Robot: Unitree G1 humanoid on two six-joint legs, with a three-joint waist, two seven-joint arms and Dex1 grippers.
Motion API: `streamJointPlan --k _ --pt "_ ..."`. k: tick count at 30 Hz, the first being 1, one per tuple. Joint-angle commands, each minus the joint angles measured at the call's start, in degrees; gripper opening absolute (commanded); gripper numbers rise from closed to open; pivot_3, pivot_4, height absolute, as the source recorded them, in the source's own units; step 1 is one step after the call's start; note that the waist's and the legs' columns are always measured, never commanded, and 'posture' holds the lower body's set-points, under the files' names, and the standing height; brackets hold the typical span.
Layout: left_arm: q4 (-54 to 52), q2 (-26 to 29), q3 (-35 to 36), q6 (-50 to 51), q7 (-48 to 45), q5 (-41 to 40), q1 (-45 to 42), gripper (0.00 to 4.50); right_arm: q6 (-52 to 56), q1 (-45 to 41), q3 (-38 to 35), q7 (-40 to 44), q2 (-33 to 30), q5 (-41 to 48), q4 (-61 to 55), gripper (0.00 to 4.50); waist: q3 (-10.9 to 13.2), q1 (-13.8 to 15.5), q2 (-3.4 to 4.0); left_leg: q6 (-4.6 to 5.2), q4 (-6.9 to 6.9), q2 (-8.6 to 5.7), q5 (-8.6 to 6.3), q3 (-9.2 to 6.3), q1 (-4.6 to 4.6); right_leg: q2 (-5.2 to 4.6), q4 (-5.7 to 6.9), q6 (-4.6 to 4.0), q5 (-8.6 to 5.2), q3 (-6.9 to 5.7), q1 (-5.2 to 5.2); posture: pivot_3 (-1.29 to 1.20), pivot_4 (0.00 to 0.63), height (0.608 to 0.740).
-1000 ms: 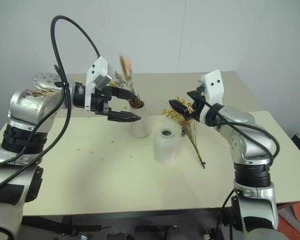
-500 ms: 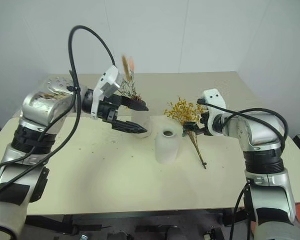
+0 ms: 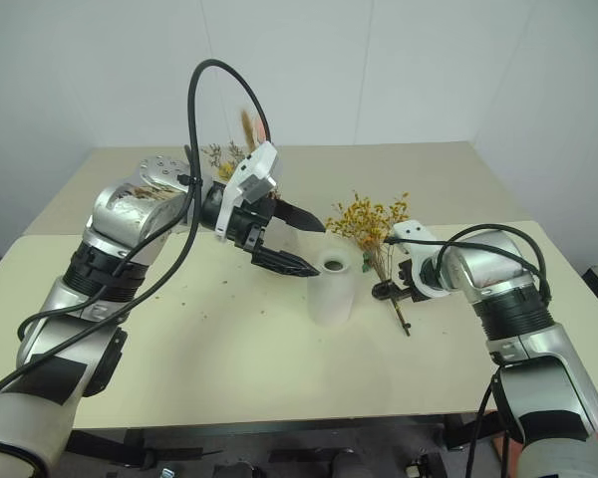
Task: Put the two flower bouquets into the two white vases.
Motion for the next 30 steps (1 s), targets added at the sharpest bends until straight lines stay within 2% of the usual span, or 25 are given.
streamJointPlan --k 1,6,13,17,23,27,30 --pt "-1.2 0.0 0.5 -0.3 0.0 -0.1 -1.3 4.50 -2.0 -4.8 3.6 4.5 -1.0 -1.9 3.4 4.44 0.0 0.0 0.00 0.00 0.00 0.00 0.00 0.00 0.00 0.00 0.00 0.00 0.00 0.00 0.00 0.00 0.150 0.740" --pt "-1.7 -0.6 0.7 0.1 0.5 0.0 -0.8 4.50 -5.5 -11.7 10.9 11.8 0.8 -5.6 13.9 4.44 0.0 0.0 0.00 0.00 0.00 0.00 0.00 -0.01 0.00 0.01 -0.01 0.00 0.00 -0.01 0.00 0.00 0.150 0.740" --pt "-3.4 -0.7 1.2 1.2 1.7 -0.4 0.5 4.50 -11.6 -18.4 16.5 18.8 5.3 -12.5 30.4 4.44 0.0 0.0 0.01 0.00 0.01 0.00 0.00 -0.02 -0.01 0.00 0.01 0.00 0.00 -0.03 -0.01 0.00 0.150 0.740" --pt "-4.1 -0.5 1.4 1.7 2.2 -0.6 1.0 4.50 -14.9 -20.0 17.7 22.6 7.1 -15.9 35.7 3.53 0.0 0.0 0.01 0.00 0.01 0.00 0.00 -0.03 -0.01 -0.01 0.03 -0.01 0.01 -0.03 -0.02 0.00 0.150 0.740" --pt "-4.3 -0.5 1.4 1.7 2.9 -0.6 1.1 4.50 -17.4 -20.7 17.7 25.9 9.3 -20.2 39.5 1.37 0.0 -0.1 0.02 -0.01 0.01 0.00 0.00 -0.04 0.03 0.00 0.08 -0.01 0.01 -0.02 -0.02 0.00 0.150 0.740" --pt "-4.1 -0.5 1.3 1.5 3.0 -0.5 1.0 4.50 -17.0 -20.6 14.3 24.0 9.3 -21.2 40.8 0.03 0.0 -0.1 0.02 -0.01 0.01 0.00 0.00 -0.04 0.03 0.00 0.08 -0.01 0.01 -0.03 -0.02 0.00 0.150 0.740" --pt "-4.0 -0.4 1.3 1.4 2.9 -0.5 0.9 4.50 -15.4 -21.0 8.9 18.9 8.7 -20.6 42.3 0.03 0.0 0.0 0.02 -0.01 0.01 0.00 0.00 -0.05 0.03 -0.01 0.07 -0.01 0.01 -0.03 -0.02 0.00 0.150 0.740"
